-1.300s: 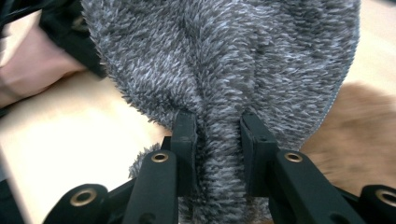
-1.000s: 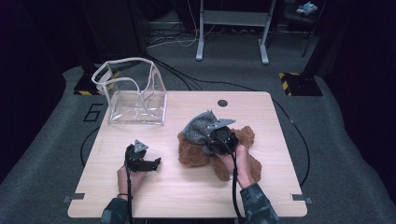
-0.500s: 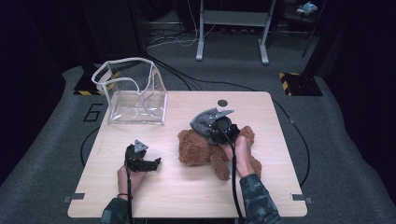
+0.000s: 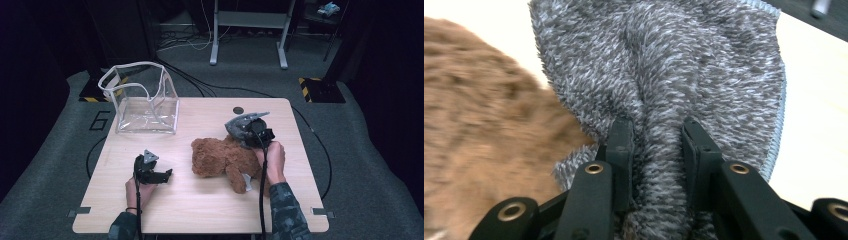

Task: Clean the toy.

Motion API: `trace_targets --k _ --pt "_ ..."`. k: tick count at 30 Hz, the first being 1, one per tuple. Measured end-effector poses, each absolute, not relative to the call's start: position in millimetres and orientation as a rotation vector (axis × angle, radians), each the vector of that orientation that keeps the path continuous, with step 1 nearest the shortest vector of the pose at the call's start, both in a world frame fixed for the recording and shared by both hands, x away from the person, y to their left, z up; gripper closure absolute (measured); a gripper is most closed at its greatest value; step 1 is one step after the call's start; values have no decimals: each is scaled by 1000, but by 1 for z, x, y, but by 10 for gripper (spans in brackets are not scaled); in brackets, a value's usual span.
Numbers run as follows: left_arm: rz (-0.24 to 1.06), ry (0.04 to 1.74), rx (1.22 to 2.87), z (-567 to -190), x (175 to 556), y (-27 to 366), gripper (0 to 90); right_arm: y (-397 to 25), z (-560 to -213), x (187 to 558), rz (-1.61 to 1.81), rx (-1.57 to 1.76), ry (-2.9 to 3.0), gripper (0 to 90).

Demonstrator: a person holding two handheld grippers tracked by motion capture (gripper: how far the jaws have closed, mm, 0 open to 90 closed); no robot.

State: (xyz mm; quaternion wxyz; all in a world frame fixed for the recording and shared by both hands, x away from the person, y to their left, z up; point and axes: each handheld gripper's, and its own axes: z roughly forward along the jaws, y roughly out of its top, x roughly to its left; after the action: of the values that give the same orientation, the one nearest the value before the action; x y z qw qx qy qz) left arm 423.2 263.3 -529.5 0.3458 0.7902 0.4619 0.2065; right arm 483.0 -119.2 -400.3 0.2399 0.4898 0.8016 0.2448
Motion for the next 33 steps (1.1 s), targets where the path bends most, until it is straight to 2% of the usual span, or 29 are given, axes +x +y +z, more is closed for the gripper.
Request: trace_targets --k 6,14,24,29,33 --pt "536 1199 2050 -529 423 263 124 -146 -406 487 640 1452 2134 697" --pt "536 1198 2052 -529 423 263 123 -148 -397 480 741 1426 2133 698" --pt "536 1199 2051 -529 423 263 124 -99 -381 465 884 1252 2249 694" --pt "540 1197 2053 -529 423 263 123 -59 -396 466 847 1149 2358 692" --pt "539 1198 2052 -529 423 263 124 -54 -401 469 821 1160 2372 691"
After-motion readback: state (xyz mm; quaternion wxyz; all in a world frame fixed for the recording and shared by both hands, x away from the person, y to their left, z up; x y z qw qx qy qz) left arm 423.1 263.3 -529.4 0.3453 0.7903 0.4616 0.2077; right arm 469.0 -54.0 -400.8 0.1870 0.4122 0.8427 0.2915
